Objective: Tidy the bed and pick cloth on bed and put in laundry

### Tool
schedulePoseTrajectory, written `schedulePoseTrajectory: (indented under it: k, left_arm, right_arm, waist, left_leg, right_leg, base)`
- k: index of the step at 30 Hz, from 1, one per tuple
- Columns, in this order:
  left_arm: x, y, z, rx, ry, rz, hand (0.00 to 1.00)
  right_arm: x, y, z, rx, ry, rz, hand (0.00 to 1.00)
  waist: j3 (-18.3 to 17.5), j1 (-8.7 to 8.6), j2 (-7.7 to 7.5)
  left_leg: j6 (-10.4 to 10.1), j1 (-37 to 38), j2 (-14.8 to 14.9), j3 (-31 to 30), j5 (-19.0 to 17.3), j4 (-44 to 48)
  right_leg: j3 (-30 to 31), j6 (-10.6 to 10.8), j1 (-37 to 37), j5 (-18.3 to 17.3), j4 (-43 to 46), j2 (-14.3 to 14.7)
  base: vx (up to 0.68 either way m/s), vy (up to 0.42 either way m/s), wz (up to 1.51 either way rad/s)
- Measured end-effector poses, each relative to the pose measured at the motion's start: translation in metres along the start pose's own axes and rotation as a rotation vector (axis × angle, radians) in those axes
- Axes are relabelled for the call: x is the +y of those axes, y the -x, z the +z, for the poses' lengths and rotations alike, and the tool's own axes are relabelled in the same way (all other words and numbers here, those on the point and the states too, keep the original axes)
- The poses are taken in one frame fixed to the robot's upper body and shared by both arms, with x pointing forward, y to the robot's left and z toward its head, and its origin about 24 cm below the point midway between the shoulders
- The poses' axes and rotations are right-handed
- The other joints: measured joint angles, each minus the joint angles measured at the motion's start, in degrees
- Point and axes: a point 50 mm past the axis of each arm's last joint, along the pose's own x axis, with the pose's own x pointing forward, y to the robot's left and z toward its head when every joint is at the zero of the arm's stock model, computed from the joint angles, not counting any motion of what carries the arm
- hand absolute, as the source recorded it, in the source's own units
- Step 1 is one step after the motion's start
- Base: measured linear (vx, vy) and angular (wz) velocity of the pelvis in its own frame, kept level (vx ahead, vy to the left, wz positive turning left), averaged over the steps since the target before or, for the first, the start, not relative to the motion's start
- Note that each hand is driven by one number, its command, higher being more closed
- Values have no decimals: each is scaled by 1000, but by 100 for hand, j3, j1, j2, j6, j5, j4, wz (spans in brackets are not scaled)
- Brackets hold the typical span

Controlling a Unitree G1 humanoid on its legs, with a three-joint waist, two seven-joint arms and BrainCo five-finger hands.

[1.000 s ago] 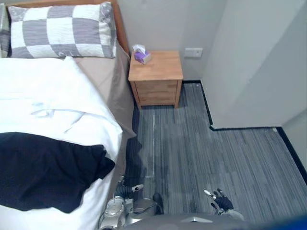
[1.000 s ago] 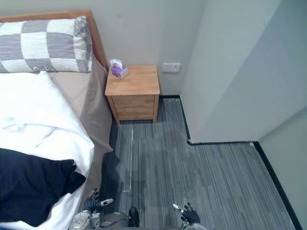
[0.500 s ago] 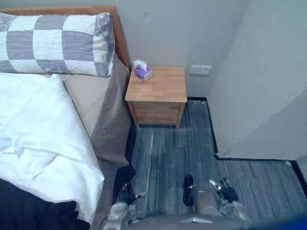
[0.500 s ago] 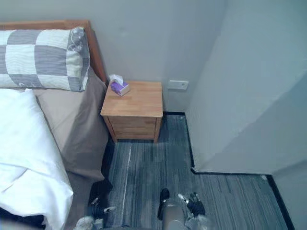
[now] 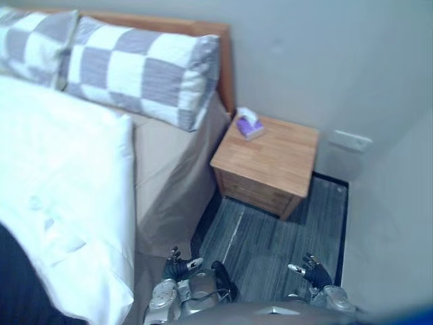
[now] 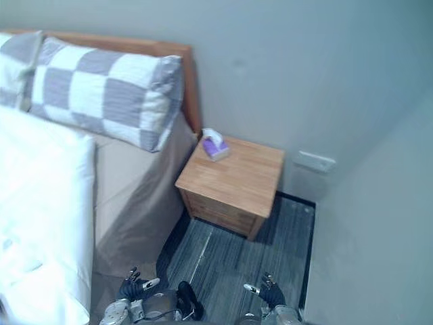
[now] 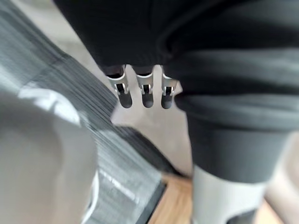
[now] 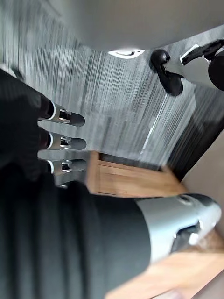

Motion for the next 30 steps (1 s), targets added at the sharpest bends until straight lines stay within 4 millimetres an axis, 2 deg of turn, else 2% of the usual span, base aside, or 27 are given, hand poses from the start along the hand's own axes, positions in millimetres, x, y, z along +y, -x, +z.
schedulePoseTrajectory:
  k: [2,3,4,5,6,7,8,9,10,11,12,13,14,15,16,17,18,19,20,23,24,25,26,28,30]
  left_arm:
    - [1,-1,1,3,-4,0,0]
    - [1,-1,1,7,-4,-1,0]
    - [1,-1,0,16,-4,0,0]
    - [2,0,-1,18,-3,1,0]
    - [4,-1,-2,21,-4,0,0]
    - [3,0,-3,30,-3,-2,0]
    - [2,1,-8,46,-4,-19,0]
    - [1,2,-11,55,2,-25,0]
    - [1,2,-10,53,5,-26,0]
    - [2,1,-9,54,-14,-31,0]
    - [1,1,-10,60,-19,-34,0]
    - [1,1,-10,62,-19,-34,0]
    - [0,1,-12,70,-19,-31,0]
    - [2,1,-12,72,-24,-27,0]
    - [5,1,-12,74,-30,-20,0]
    - [12,-1,-6,58,-44,-7,0]
    - [-1,-1,-8,60,-8,-28,0]
    - [-5,0,-11,67,3,-37,0]
    - [-6,2,-16,84,12,-34,0]
    - [-5,3,-16,76,12,-32,0]
    - [-7,2,-6,12,16,-34,0]
    - [-3,3,-9,16,18,-22,0]
    - [-1,0,-6,15,22,-7,0]
    - [-4,1,-4,-3,-1,-26,0]
    - [-6,2,-7,3,-12,-33,0]
  right_arm:
    - [3,-4,9,-21,4,4,0]
    - [4,-5,11,-25,5,7,0]
    - [8,-7,14,-32,25,26,0]
    - [10,-7,16,-38,41,33,0]
    - [10,-8,17,-37,71,39,0]
    - [11,-8,16,-29,75,40,0]
    - [7,-6,9,1,73,19,0]
    - [3,-2,-4,51,62,1,0]
    - [0,-2,-5,55,39,-12,0]
    - [3,-1,-5,50,39,-8,0]
    - [4,-2,-3,41,54,0,0]
    - [4,-2,-3,36,54,1,0]
    - [6,-2,-1,25,65,10,0]
    - [7,-2,0,14,76,22,0]
    - [9,-2,0,14,77,26,0]
    - [13,-2,-1,15,73,39,0]
    - [3,-2,-1,22,66,11,0]
    - [2,-2,2,7,77,11,0]
    - [4,-3,2,7,86,24,0]
    - [4,-4,3,17,106,51,0]
    - [15,-6,7,6,125,103,0]
    - [19,-7,16,-29,133,115,0]
    - [21,-7,15,-29,110,109,0]
    - [18,-4,5,-4,82,87,0]
    - [17,-4,6,-7,73,79,0]
  waist:
    - [1,78,-28]
    - [4,76,-23]
    - [43,82,45]
    - [41,94,19]
    - [12,89,-43]
    - [-6,78,-18]
    - [-36,9,63]
    - [4,-60,109]
    - [18,-98,128]
    - [73,-177,122]
    - [87,-184,133]
    - [95,-185,145]
    - [113,-202,163]
    - [114,-255,124]
    - [108,-256,13]
    - [135,-254,-171]
    - [35,-165,73]
    - [33,-197,241]
    - [45,-196,297]
    - [27,-222,293]
    - [98,-232,310]
    - [55,-275,218]
    - [148,-297,167]
    - [128,-247,199]
    - [96,-248,228]
  left_leg:
    - [5,110,-119,-203,9,-161]
    - [5,154,-126,-256,9,-175]
    - [4,319,-133,-415,8,-205]
    - [-4,349,-164,-422,-2,-199]
    - [-104,354,-268,-550,-94,-133]
    - [-133,359,-269,-652,-122,-144]
    - [-166,448,-338,-1042,-153,-232]
    - [-234,694,-392,-1516,-222,-465]
    - [-238,781,-394,-1681,-206,-523]
    - [-236,899,-386,-2141,-192,-622]
    - [-295,1005,-342,-2546,-174,-658]
    - [-337,1041,-309,-2689,-176,-661]
    - [-484,1132,-228,-3097,-192,-657]
    - [-684,1123,-259,-3460,-230,-641]
    - [-780,1115,-363,-3604,-220,-626]
    - [-851,1119,-479,-3837,-232,-620]
    - [-996,1064,-343,-3901,-96,-692]
    - [-979,1007,-243,-3821,-84,-814]
    - [-1047,1019,-192,-3928,8,-978]
    - [-1027,1051,-132,-3973,213,-1140]
    - [-834,938,147,-3364,609,-1133]
    - [-862,915,142,-2967,638,-1131]
    - [-888,923,148,-2557,542,-976]
    - [-835,895,202,-1897,509,-782]
    - [-800,821,98,-1843,488,-714]
  right_leg:
    - [25,236,36,143,280,-75]
    - [30,275,39,168,380,-79]
    - [106,379,111,57,250,-58]
    - [109,395,136,164,60,-51]
    - [71,270,144,377,228,-60]
    - [97,270,127,377,411,-78]
    - [262,123,-89,445,1288,-203]
    - [604,-284,-369,751,2358,-294]
    - [831,-337,-514,894,2750,-342]
    - [1429,-105,-854,73,3239,-224]
    - [1800,-14,-1126,-309,3249,-98]
    - [1936,7,-1228,-383,3216,-48]
    - [2378,100,-1504,-491,2947,83]
    - [2896,266,-1589,-437,2215,173]
    - [3163,415,-1539,-283,1629,139]
    - [3368,339,-1460,-193,1123,43]
    - [3121,324,-1316,-172,789,193]
    - [2978,257,-1269,-146,717,315]
    - [2830,201,-1238,-123,702,334]
    - [2695,220,-1008,-99,609,449]
    - [2792,222,-1633,-81,1848,504]
    - [2858,166,-1360,71,240,489]
    - [2547,115,-1085,768,-246,335]
    - [2290,139,-904,777,-199,294]
    - [2226,117,-874,471,-85,225]
  base:
    - [368,25,63]
    - [364,-44,46]
    - [262,-79,35]
    - [279,-92,52]
    - [119,-48,41]
    - [219,-49,94]
    - [243,-58,139]
    - [243,-58,159]
    - [221,-174,186]
    - [216,-230,182]
    - [253,-274,176]
    - [214,-233,166]
    - [160,-268,173]
    - [141,-286,180]
    - [123,-337,155]
    - [175,-343,123]
    - [223,-338,114]
    - [253,-255,86]
    - [240,-190,70]
    - [194,-124,89]
    - [248,-104,193]
    - [207,-43,193]
    - [47,45,113]
    - [17,16,79]
    - [-20,8,61]
